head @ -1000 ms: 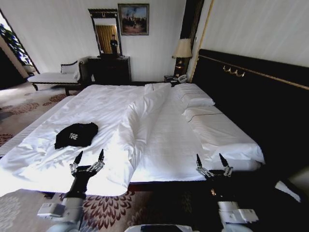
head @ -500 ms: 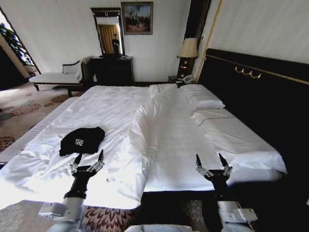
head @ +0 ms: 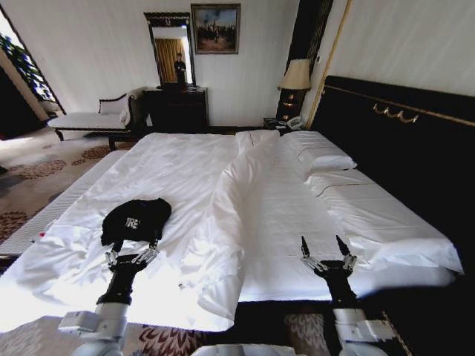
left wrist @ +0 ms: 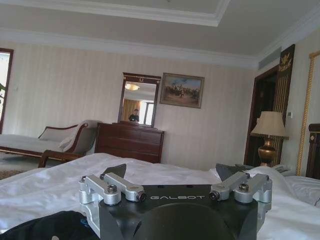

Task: Fold the clothes on the bed.

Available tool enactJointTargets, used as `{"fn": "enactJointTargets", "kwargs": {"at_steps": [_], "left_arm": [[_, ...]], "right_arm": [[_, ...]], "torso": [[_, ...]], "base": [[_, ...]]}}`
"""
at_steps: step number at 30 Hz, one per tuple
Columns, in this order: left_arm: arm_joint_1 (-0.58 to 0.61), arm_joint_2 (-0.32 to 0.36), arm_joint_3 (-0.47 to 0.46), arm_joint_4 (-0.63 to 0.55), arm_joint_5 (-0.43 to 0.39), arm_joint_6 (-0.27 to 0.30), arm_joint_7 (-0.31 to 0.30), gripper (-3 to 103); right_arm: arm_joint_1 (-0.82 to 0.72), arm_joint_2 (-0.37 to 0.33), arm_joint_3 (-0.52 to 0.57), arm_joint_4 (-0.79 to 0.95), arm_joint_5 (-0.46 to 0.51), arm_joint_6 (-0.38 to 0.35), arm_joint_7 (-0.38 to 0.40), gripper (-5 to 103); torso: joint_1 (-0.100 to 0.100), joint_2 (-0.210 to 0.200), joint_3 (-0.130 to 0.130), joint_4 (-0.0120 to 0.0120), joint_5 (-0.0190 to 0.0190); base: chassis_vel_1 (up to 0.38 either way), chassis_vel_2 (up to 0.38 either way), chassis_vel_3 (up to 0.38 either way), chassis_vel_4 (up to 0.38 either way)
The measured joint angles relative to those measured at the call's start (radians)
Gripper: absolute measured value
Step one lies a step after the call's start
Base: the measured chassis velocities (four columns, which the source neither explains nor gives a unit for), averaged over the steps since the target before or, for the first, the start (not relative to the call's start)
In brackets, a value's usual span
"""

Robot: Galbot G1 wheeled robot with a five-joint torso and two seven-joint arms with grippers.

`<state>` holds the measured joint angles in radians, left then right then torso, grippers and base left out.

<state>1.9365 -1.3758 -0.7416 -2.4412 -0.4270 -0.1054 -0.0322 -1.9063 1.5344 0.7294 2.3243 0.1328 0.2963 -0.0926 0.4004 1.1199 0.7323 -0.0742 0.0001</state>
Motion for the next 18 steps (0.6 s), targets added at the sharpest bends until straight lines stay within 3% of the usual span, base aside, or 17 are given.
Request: {"fn": "enactJointTargets", "kwargs": {"at_steps": [11,14,16,17,18], "left_arm": [[-0.002,-0.002,-0.021,0.001,-0.009,-0.002,-0.001,100],[-0.003,-0.003,-0.033,0.007,-0.004,-0.008,-0.001,100],[0.000,-0.003,-0.047,0.012,-0.014,-0.011,-0.001,100],[0.004,-0.003,-0.064,0.015,-0.030,-0.013,-0.003,100],[0.006,-0.003,-0.071,0.016,-0.037,-0.013,-0.003,100]], "right_arm": [[0.014,-0.021,-0.006,0.005,0.071,0.028,0.000,100],[0.017,-0.038,-0.012,0.007,0.137,0.019,0.002,100],[0.013,-0.053,-0.036,0.047,0.286,-0.044,0.024,100],[0.015,-0.070,-0.065,0.097,0.435,-0.110,0.076,100],[0.019,-0.078,-0.075,0.115,0.492,-0.133,0.099,100]], "torso": [[0.000,0.000,0.000,-0.0001,0.0001],[0.000,0.000,0.000,-0.0001,0.0001],[0.000,0.000,0.000,-0.0001,-0.0001],[0.000,0.000,0.000,-0.0001,-0.0002],[0.000,0.000,0.000,-0.0001,-0.0006]], "base": [[-0.004,0.051,0.003,-0.051],[0.000,0.000,0.000,0.000],[0.000,0.000,0.000,0.000],[0.000,0.000,0.000,0.000],[0.000,0.000,0.000,0.000]]}}
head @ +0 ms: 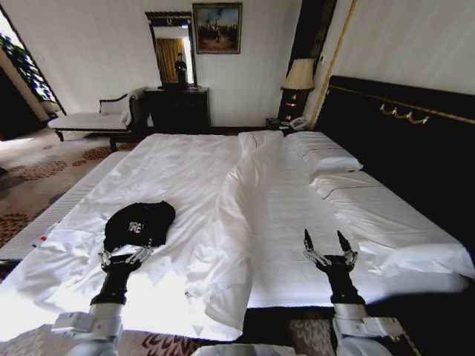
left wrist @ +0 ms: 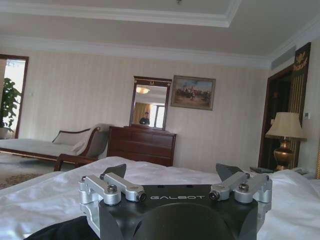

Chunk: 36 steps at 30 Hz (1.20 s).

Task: Fold the clothes on the bed.

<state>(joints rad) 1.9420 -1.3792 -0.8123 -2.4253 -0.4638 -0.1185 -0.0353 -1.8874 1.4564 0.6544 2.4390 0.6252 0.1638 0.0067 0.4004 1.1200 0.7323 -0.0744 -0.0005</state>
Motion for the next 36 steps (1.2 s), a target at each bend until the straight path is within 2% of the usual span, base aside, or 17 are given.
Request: {"fn": "enactJointTargets", "kwargs": {"at_steps": [1,2,4,5,10,12,15,16,19,20,21,24,25,29,31,34,36], "left_arm": [[0.000,0.000,0.000,0.000,0.000,0.000,0.000,100],[0.003,0.000,-0.017,0.002,-0.015,0.000,-0.001,100],[0.004,0.000,-0.041,0.010,-0.024,-0.002,-0.005,100],[0.004,0.000,-0.041,0.010,-0.024,-0.002,-0.005,100],[0.016,-0.012,-0.085,0.010,-0.035,-0.008,-0.011,100],[0.019,-0.013,-0.087,0.006,-0.035,-0.009,-0.009,100],[0.024,-0.021,-0.090,-0.018,-0.035,-0.003,-0.004,100],[0.024,-0.021,-0.090,-0.018,-0.035,-0.003,-0.004,100],[0.021,-0.022,-0.085,-0.040,-0.029,0.015,-0.006,100],[0.021,-0.022,-0.085,-0.040,-0.029,0.015,-0.006,100],[0.021,-0.022,-0.083,-0.046,-0.027,0.019,-0.007,100],[0.019,-0.020,-0.080,-0.073,-0.023,0.040,-0.011,100],[0.019,-0.020,-0.080,-0.073,-0.023,0.040,-0.011,100],[0.020,-0.024,-0.068,-0.074,-0.011,0.057,-0.017,100],[0.023,-0.026,-0.066,-0.074,-0.007,0.057,-0.017,100],[0.039,-0.035,-0.058,-0.075,0.029,0.053,-0.017,100],[0.039,-0.036,-0.058,-0.075,0.035,0.052,-0.018,100]], "right_arm": [[0.000,0.000,0.000,0.000,0.000,0.000,0.000,100],[0.014,-0.019,-0.015,0.033,0.130,-0.047,0.047,100],[0.038,-0.052,-0.019,0.053,0.268,-0.094,0.087,100],[0.038,-0.052,-0.019,0.053,0.268,-0.094,0.087,100],[0.129,-0.138,0.002,0.030,0.443,-0.169,0.125,100],[0.145,-0.147,0.004,0.021,0.457,-0.177,0.129,100],[0.249,-0.208,0.004,-0.045,0.565,-0.234,0.154,100],[0.249,-0.208,0.004,-0.045,0.565,-0.234,0.154,100],[0.359,-0.283,-0.008,-0.062,0.704,-0.348,0.255,100],[0.359,-0.283,-0.008,-0.062,0.704,-0.348,0.255,100],[0.386,-0.309,-0.010,-0.064,0.721,-0.382,0.287,100],[0.489,-0.452,-0.012,-0.079,0.770,-0.541,0.439,100],[0.489,-0.452,-0.012,-0.079,0.770,-0.541,0.439,100],[0.568,-0.565,-0.029,-0.128,0.829,-0.606,0.470,100],[0.578,-0.573,-0.036,-0.134,0.837,-0.609,0.470,100],[0.686,-0.593,-0.125,-0.194,0.875,-0.614,0.471,100],[0.706,-0.591,-0.143,-0.203,0.876,-0.614,0.471,100]], "torso": [[0.000,0.000,0.000,0.0000,0.0000],[0.000,0.000,0.000,0.0001,0.0000],[0.000,0.000,0.000,0.0001,0.0001],[0.000,0.000,0.000,0.0001,0.0001],[0.000,0.000,0.000,0.0000,0.0003],[0.000,0.000,0.000,0.0000,0.0006],[0.000,0.000,0.000,0.0002,0.0006],[0.000,0.000,0.000,0.0002,0.0006],[0.000,0.000,0.000,0.0002,0.0005],[0.000,0.000,0.000,0.0002,0.0005],[0.000,0.000,0.000,0.0000,0.0007],[0.000,0.000,0.000,0.0002,0.0005],[0.000,0.000,0.000,0.0002,0.0005],[0.000,0.000,0.000,-0.0003,0.0005],[0.000,0.000,0.000,-0.0003,0.0004],[0.000,0.000,0.000,0.0003,0.0006],[0.000,0.000,0.000,0.0002,0.0004]], "base": [[0.000,0.000,0.000,0.000],[0.000,0.000,0.000,0.000],[0.000,0.000,0.000,0.000],[0.000,0.000,0.000,0.000],[0.000,0.000,0.000,0.000],[0.000,0.000,0.000,0.000],[0.000,0.000,0.000,0.000],[0.000,0.000,0.000,0.000],[0.000,0.000,0.000,0.000],[0.000,0.000,0.000,0.000],[0.000,0.000,0.000,0.000],[0.000,0.000,0.000,0.000],[0.000,0.000,0.000,0.000],[0.000,0.000,0.000,0.000],[0.000,0.000,0.000,0.000],[0.000,0.000,0.000,0.000],[0.000,0.000,0.000,0.000]]}}
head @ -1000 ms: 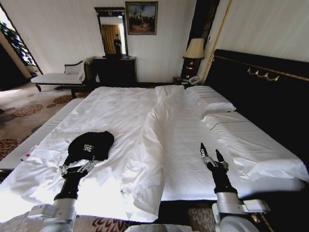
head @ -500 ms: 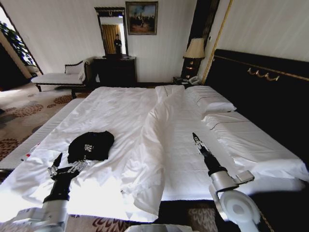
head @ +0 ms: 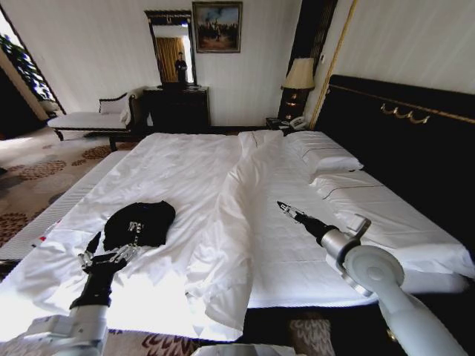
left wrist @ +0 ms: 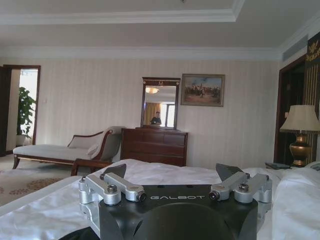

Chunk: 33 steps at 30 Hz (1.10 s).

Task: Fold the clothes on the bed.

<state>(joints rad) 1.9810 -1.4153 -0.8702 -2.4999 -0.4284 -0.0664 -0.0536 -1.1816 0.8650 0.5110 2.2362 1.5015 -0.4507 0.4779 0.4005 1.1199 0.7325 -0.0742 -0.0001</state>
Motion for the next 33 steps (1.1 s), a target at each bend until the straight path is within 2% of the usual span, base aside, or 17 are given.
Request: {"fn": "enactJointTargets", "kwargs": {"at_steps": [4,6,10,11,14,20,27,33], "left_arm": [[-0.008,-0.010,-0.002,0.028,0.012,-0.019,-0.008,100],[-0.008,-0.011,-0.002,0.031,0.005,-0.019,-0.008,100],[-0.017,-0.021,-0.005,0.044,-0.010,-0.019,-0.009,100],[-0.017,-0.021,-0.005,0.044,-0.010,-0.019,-0.009,100],[-0.006,-0.026,-0.013,0.043,-0.012,-0.020,-0.009,100],[-0.012,-0.025,-0.012,0.050,-0.009,-0.020,-0.010,100],[-0.014,-0.014,-0.012,0.052,-0.008,-0.017,-0.010,100],[-0.031,0.002,-0.011,0.071,-0.008,-0.015,-0.011,100]], "right_arm": [[0.122,0.022,-0.144,-0.050,-0.004,-0.009,0.014,100],[0.136,0.023,-0.164,-0.056,-0.006,-0.009,0.015,100],[0.232,0.043,-0.308,-0.128,-0.018,-0.014,0.022,100],[0.232,0.043,-0.308,-0.128,-0.018,-0.014,0.022,100],[0.286,0.065,-0.401,-0.176,-0.042,-0.018,0.036,100],[0.325,0.086,-0.485,-0.216,-0.088,-0.025,0.040,100],[0.340,0.095,-0.519,-0.236,-0.129,-0.029,0.036,103],[0.324,0.110,-0.524,-0.234,-0.144,-0.033,0.022,83]], "torso": [[0.000,0.000,0.000,-0.0001,-0.0001],[0.000,0.000,0.000,0.0000,-0.0002],[0.000,0.000,0.000,-0.0004,-0.0002],[0.000,0.000,0.000,-0.0004,-0.0002],[0.000,0.000,0.000,0.0001,0.0000],[0.000,0.000,0.000,-0.0001,-0.0003],[0.000,0.000,0.000,-0.0003,-0.0001],[0.000,0.000,0.000,-0.0002,-0.0002]], "base": [[0.000,0.000,0.000,0.000],[0.000,0.000,0.000,0.000],[0.000,0.000,0.000,0.000],[0.000,0.000,0.000,0.000],[0.000,0.000,0.000,0.000],[0.000,0.000,0.000,0.000],[0.000,0.000,0.000,0.000],[0.000,0.000,0.000,0.000]]}}
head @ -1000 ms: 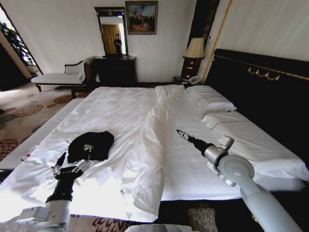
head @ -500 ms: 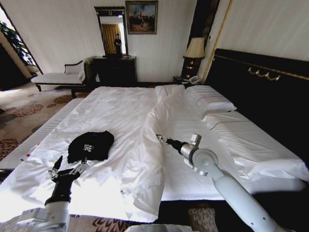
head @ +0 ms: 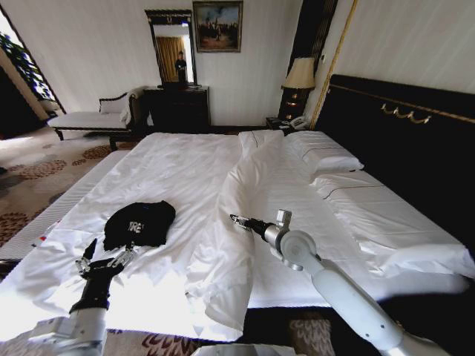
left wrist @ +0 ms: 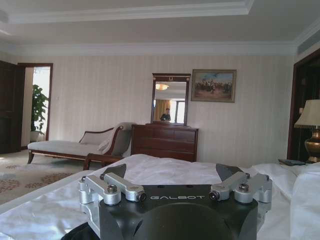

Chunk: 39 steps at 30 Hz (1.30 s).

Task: Fold the clothes on the bed.

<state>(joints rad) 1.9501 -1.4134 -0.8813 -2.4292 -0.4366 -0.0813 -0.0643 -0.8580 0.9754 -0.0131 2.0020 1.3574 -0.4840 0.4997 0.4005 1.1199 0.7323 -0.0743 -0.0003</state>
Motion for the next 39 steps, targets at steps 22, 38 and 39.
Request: {"fn": "enactJointTargets", "kwargs": {"at_steps": [22,38,39], "left_arm": [[-0.028,0.005,0.015,0.025,0.007,0.002,-0.008,100],[-0.055,0.014,0.032,0.029,-0.004,0.000,-0.008,100],[-0.055,0.014,0.032,0.029,-0.006,-0.001,-0.008,100]], "right_arm": [[-0.105,0.022,0.105,0.040,-0.051,0.080,-0.157,7],[-0.260,-0.085,0.467,0.122,-0.014,0.105,-0.154,1],[-0.279,-0.086,0.492,0.126,-0.025,0.098,-0.130,1]], "torso": [[0.000,0.000,0.000,0.0002,0.0002],[0.000,0.000,0.000,0.0000,0.0004],[0.000,0.000,0.000,0.0000,0.0003]], "base": [[0.000,0.000,0.000,0.000],[0.000,0.000,0.000,0.000],[0.000,0.000,0.000,0.000]]}}
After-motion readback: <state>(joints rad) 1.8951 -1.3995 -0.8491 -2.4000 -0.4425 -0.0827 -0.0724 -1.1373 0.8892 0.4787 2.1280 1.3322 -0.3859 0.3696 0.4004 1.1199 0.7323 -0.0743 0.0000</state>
